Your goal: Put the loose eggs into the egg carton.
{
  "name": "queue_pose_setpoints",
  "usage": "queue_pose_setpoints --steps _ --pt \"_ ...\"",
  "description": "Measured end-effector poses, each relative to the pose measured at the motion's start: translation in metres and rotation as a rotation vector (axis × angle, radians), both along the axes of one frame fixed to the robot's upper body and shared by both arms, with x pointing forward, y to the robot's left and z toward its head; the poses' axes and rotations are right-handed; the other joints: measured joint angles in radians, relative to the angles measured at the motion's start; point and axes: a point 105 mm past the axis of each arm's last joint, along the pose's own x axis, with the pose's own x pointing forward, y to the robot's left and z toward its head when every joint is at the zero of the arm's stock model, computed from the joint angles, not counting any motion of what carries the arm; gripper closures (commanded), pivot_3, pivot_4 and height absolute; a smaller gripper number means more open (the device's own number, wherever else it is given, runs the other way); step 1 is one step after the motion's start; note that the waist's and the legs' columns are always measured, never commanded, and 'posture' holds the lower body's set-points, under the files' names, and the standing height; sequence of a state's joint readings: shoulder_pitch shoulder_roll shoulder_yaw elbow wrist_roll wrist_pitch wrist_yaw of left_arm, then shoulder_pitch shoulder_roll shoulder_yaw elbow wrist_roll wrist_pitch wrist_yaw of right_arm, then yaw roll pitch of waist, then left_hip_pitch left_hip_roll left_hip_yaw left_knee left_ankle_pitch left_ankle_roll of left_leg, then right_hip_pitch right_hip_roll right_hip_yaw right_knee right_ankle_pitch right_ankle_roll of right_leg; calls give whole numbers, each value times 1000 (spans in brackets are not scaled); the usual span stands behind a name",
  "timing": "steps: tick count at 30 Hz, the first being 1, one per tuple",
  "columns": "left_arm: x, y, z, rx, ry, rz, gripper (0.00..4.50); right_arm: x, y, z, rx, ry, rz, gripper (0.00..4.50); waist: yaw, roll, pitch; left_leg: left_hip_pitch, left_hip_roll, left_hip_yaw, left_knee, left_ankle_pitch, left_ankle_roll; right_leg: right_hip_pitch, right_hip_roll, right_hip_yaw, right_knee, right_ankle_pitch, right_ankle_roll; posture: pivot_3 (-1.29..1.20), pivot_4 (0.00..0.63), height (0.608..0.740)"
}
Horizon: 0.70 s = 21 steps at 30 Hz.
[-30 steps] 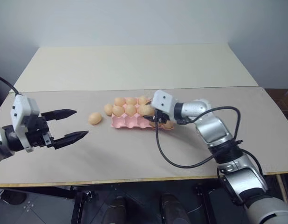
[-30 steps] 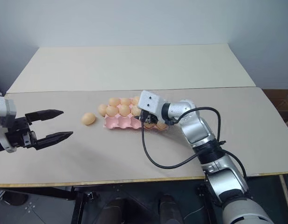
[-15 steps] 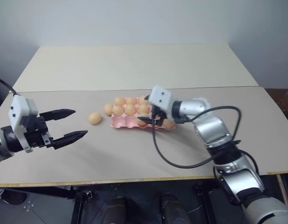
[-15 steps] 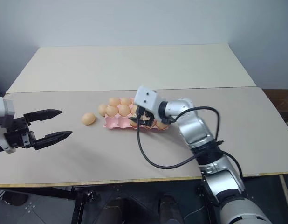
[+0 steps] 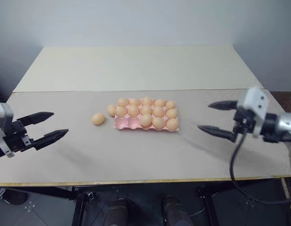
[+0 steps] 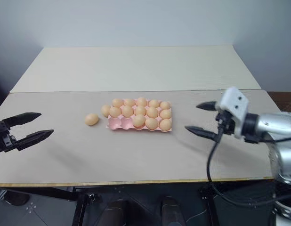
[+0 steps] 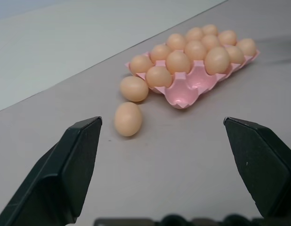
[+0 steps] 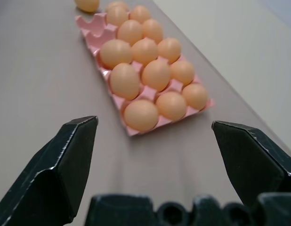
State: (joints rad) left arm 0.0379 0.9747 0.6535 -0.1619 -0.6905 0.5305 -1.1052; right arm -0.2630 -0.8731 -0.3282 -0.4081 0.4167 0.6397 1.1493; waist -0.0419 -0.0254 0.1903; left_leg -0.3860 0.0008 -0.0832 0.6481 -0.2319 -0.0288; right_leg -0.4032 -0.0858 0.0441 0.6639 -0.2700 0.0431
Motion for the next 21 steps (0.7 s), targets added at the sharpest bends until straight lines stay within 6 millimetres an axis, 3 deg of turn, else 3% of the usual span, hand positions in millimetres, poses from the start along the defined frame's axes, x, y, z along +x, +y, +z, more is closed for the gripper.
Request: queue_pose_setpoints --steps 3,8,11,21 --pt "1 1 -4 6 12 4 0 -3 -3 -10 -1 30 -10 14 -5 0 0 1 0 1 0 0 0 0 0 1 1 0 0 0 150 740" --pt "14 -8 -7 12 13 -10 0 0 -1 -4 24 -4 -22 14 -1 0 0 0 0 1 0 0 0 0 0 1 0 0 0 0 150 740" --pt "32 -17 -11 21 -8 3 0 1 0 -3 25 -15 -29 14 7 0 0 0 0 1 0 0 0 0 0 1 0 0 0 0 150 740" --pt "105 -42 -53 6 45 56 0 -2 10 3 14 -50 -6 14 6 -1 -1 -2 -1 0 1 0 0 -2 0 0 0 0 1 0 150 740"
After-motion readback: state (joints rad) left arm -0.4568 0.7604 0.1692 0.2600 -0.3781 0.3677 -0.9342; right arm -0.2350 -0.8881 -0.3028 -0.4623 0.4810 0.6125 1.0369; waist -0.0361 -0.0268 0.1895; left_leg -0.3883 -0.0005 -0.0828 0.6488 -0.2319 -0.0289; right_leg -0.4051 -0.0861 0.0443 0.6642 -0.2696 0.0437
